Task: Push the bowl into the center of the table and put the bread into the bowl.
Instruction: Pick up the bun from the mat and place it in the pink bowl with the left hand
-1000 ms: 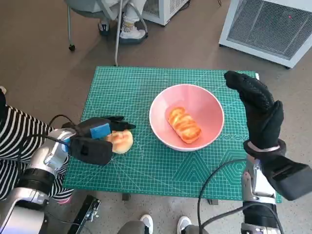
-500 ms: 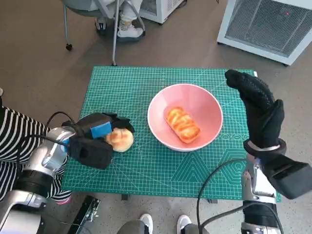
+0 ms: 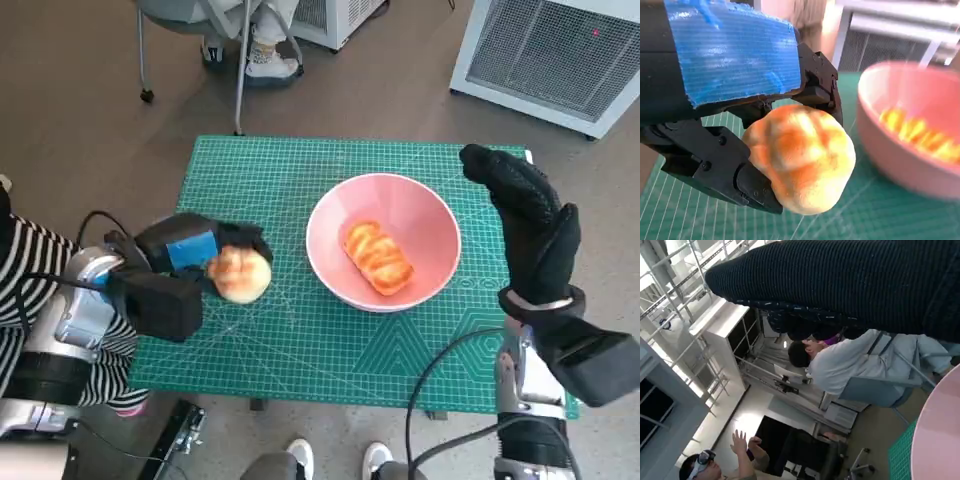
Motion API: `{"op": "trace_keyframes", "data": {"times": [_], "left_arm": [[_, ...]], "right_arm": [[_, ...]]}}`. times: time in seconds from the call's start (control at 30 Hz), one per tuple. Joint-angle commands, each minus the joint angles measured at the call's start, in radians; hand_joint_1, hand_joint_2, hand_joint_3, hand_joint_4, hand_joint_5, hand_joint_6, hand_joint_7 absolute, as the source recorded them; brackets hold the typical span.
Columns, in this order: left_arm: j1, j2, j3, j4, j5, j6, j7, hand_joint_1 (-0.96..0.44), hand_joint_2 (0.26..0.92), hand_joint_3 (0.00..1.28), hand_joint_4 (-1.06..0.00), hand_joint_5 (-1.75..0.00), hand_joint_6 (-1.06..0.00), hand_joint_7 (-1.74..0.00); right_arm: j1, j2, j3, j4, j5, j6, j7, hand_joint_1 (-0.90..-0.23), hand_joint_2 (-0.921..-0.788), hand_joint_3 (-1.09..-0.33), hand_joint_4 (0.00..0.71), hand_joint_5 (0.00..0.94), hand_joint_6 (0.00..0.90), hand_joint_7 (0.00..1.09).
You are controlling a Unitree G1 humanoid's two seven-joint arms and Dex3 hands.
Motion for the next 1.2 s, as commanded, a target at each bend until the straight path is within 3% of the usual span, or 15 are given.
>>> {"op": "trace_keyframes", "data": {"times": [0.03,0.43,0.7,0.97,1.13,1.17,1.2], "left_arm": [[-0.058,-0.027,0.041,-0.072,-0.036,0.014,0.027,0.00,0.920,0.05,-0.75,-1.10,-0.61,-1.18],[-0.162,-0.179,0.016,-0.096,-0.027,-0.005,0.106,0.00,0.920,0.13,-0.65,-1.23,-0.53,-1.25],[-0.230,-0.283,-0.046,-0.063,0.028,0.039,0.126,0.00,0.921,0.09,-0.69,-1.16,-0.57,-1.22],[-0.299,-0.354,-0.107,0.073,0.062,0.043,0.121,0.00,0.920,0.07,-0.70,-1.09,-0.60,-1.26],[-0.342,-0.390,-0.155,0.172,0.095,0.066,0.099,0.00,0.921,0.16,-0.62,-1.26,-0.47,-1.29],[-0.347,-0.394,-0.162,0.183,0.097,0.074,0.090,-0.01,0.892,0.16,-0.56,-1.13,-0.42,-1.17],[-0.352,-0.397,-0.171,0.196,0.098,0.086,0.072,-0.01,0.860,0.14,-0.51,-0.85,-0.40,-0.90]], "right_arm": [[0.013,-0.006,0.000,0.015,-0.011,0.013,0.002,-0.715,-0.921,-0.741,0.159,0.002,0.071,0.42],[0.012,-0.007,-0.002,0.023,-0.009,0.004,0.004,-0.715,-0.921,-0.741,0.159,0.001,0.070,0.42],[0.026,-0.006,-0.005,0.016,-0.007,-0.004,0.004,-0.714,-0.921,-0.742,0.156,0.000,0.069,0.43],[0.037,-0.010,-0.013,0.015,0.005,-0.007,0.009,-0.710,-0.921,-0.742,0.153,0.001,0.066,0.43],[0.044,-0.013,-0.022,0.005,0.012,-0.002,0.008,-0.710,-0.921,-0.742,0.153,0.001,0.065,0.43],[0.045,-0.013,-0.023,0.004,0.013,-0.001,0.008,-0.710,-0.921,-0.742,0.152,0.001,0.064,0.43],[0.046,-0.013,-0.025,0.001,0.013,0.000,0.006,-0.710,-0.921,-0.742,0.152,0.001,0.064,0.43]]}}
